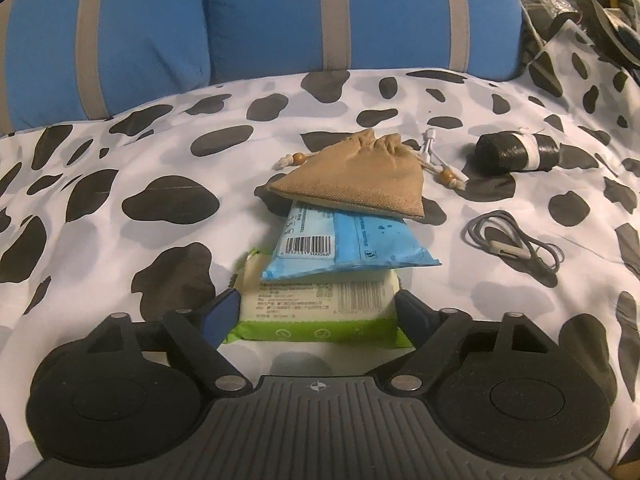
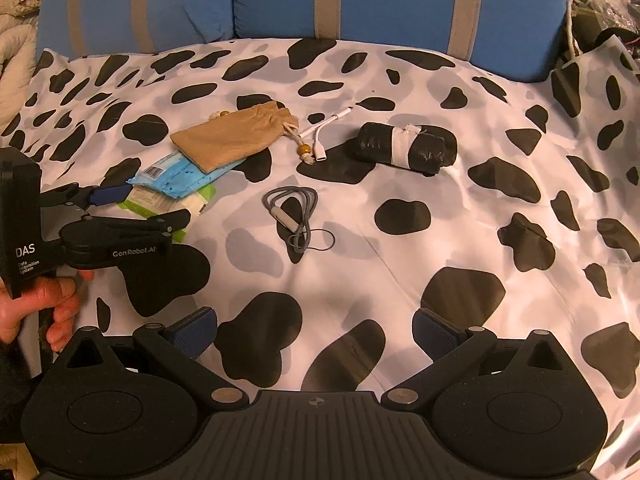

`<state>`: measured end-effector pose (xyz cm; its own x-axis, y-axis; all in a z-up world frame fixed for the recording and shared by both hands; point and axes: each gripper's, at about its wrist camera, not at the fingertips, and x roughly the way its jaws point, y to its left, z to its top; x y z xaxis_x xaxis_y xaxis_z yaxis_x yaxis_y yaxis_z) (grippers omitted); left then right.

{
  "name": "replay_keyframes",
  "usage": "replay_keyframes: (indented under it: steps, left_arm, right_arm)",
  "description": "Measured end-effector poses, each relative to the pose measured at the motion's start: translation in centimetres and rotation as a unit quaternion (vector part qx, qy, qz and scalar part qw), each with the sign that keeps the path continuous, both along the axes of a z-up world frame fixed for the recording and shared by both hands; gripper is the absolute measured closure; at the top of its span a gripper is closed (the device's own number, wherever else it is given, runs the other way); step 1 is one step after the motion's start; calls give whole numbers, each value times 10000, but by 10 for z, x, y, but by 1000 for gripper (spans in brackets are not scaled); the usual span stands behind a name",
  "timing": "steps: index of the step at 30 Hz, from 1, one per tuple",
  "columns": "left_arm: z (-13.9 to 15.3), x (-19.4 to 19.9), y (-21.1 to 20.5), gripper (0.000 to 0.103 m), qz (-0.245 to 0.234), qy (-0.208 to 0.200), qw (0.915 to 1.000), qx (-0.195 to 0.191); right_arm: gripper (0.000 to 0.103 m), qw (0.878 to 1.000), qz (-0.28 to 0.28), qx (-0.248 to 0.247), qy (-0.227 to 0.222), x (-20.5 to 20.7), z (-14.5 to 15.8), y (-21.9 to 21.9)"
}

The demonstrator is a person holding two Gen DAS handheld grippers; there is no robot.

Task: Organize soft objects
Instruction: 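Move the left gripper down onto the green-edged wipes pack, then close the left gripper on the green-edged wipes pack and lift it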

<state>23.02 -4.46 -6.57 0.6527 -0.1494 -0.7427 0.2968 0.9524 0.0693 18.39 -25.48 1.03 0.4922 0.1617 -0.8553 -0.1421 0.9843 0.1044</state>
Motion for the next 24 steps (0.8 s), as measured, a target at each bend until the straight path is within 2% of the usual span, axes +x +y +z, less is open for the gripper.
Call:
replay_keyframes:
  steps: [7, 11, 16, 24]
  left_arm:
    - [7, -3, -1, 24, 42, 301, 9995, 50]
    - [16, -16, 4, 24, 235, 592, 9979, -89]
    - [27, -33, 7, 24, 303, 798, 9964, -14]
    - [60, -63, 26, 24, 415, 962, 9934, -468]
  right_arm:
    - [0, 10000, 43, -59, -47, 0, 0, 3]
    - [0, 9999, 65, -64, -93, 1, 1, 5]
    - [0, 9998, 56, -82, -142, 3, 2, 8]
    - [0, 9991, 189, -114, -352, 10, 1, 18]
